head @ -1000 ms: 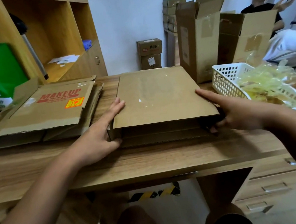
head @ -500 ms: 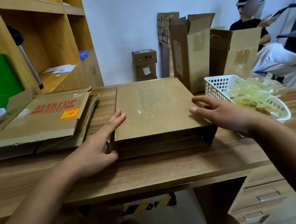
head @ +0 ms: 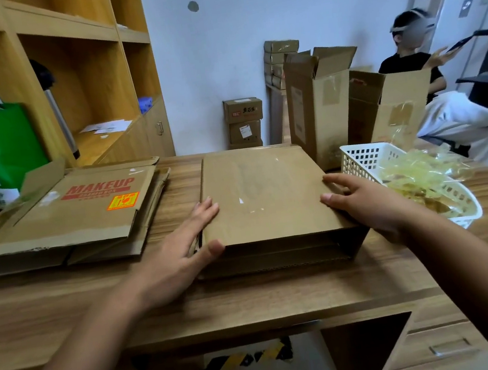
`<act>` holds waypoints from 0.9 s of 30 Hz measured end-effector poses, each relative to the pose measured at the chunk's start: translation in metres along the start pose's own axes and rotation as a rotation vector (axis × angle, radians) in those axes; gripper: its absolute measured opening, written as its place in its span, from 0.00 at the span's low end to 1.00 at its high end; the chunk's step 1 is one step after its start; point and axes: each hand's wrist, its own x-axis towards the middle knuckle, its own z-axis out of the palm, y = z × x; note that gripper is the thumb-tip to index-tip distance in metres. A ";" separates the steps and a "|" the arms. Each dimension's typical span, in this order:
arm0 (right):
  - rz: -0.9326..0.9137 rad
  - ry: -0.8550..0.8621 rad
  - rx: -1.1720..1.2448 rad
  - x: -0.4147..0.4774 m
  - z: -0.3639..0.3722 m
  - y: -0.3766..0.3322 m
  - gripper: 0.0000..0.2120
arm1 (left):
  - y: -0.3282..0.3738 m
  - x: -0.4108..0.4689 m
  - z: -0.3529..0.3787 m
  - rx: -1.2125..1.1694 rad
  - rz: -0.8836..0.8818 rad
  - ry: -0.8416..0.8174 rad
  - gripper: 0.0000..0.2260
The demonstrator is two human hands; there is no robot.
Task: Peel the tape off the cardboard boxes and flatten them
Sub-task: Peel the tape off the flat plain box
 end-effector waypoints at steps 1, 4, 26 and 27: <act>0.004 0.000 0.010 -0.001 0.000 0.001 0.26 | 0.000 -0.001 0.003 -0.036 -0.011 0.049 0.44; 0.009 -0.001 0.043 -0.007 0.001 -0.001 0.26 | 0.002 -0.003 0.008 -0.177 -0.044 0.170 0.35; -0.100 -0.016 0.343 -0.099 0.033 0.012 0.26 | 0.043 0.021 -0.027 0.333 -0.180 -0.076 0.25; -0.118 -0.026 0.361 -0.104 0.037 0.014 0.26 | 0.044 0.022 -0.026 0.354 -0.174 -0.100 0.27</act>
